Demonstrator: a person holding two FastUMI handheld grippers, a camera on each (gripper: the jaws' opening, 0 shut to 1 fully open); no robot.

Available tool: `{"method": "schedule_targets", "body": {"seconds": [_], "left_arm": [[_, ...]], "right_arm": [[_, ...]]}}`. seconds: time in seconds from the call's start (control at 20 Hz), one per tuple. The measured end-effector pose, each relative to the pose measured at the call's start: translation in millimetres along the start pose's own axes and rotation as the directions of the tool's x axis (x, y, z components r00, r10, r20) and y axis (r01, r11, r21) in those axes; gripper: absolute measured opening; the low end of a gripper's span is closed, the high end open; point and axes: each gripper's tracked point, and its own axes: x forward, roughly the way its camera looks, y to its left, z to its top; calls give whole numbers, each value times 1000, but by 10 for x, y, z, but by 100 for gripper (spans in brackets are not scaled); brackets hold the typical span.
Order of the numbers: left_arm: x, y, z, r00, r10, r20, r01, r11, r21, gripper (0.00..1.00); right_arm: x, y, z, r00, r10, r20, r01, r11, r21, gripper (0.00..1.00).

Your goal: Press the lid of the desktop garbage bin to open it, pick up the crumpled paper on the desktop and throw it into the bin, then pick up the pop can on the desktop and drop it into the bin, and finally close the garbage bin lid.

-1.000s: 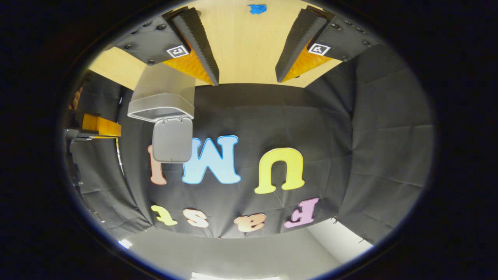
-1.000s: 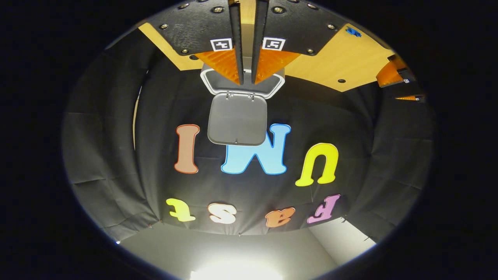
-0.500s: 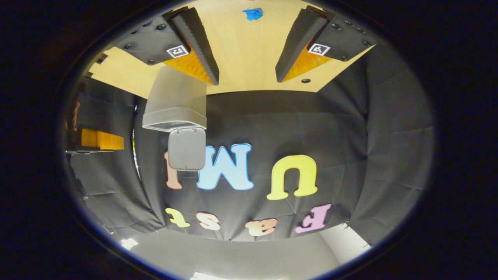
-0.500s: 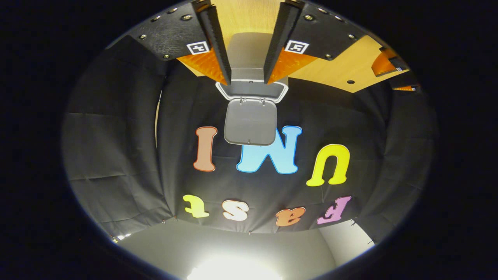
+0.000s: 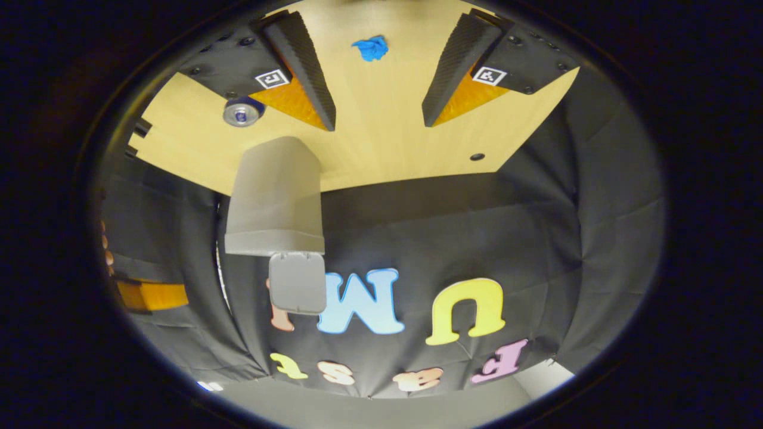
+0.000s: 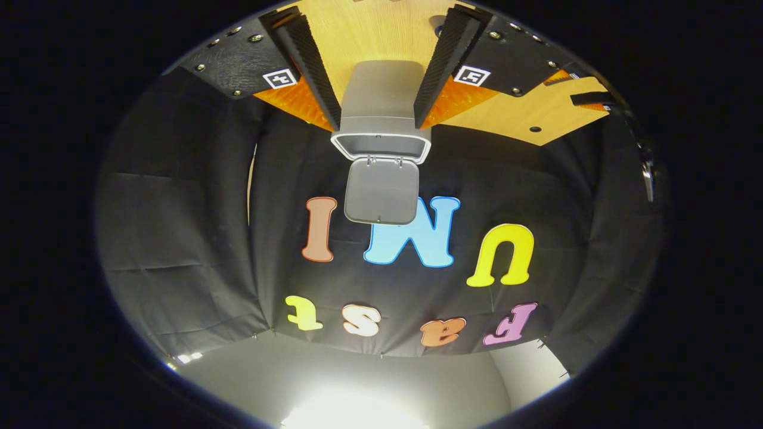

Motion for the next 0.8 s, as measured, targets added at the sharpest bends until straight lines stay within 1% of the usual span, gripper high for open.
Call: {"method": "schedule_targets", "body": {"seconds": [0.15,0.25,0.3,0.4,0.45,0.5,0.55,0.7,0.75,0.8], "left_arm": [[184,-38,-453,993,-4,-121,5,1000,12,96],[297,-47,-676,986,-3,-165,4,1000,5,99],[327,-28,-756,983,10,-185,-7,1000,14,96],[405,-12,-909,975,28,-221,-23,999,21,96],[431,-8,-978,971,34,-239,-31,999,19,96],[439,-12,-1024,967,36,-251,-34,999,15,100],[444,-18,-1082,964,36,-265,-36,999,8,96],[462,-40,-1320,945,37,-325,-46,999,-19,96],[470,-34,-1371,941,39,-337,-50,998,-24,100],[468,-25,-1407,936,40,-348,-51,998,-23,97]], "right_arm": [[64,13,35,1000,18,0,-18,1000,14,81],[82,7,94,999,42,20,-42,999,12,81],[89,19,111,998,57,27,-57,998,11,81],[98,-54,70,998,60,18,-60,998,11,81],[101,-66,50,997,76,16,-77,997,17,81],[94,-101,45,997,70,11,-71,997,18,87],[95,-151,33,998,61,10,-62,998,18,97],[84,-250,-23,999,39,-3,-39,999,4,96],[82,-259,-33,999,38,-8,-38,999,0,96],[86,-257,-53,999,39,-15,-39,999,-4,96]]}}
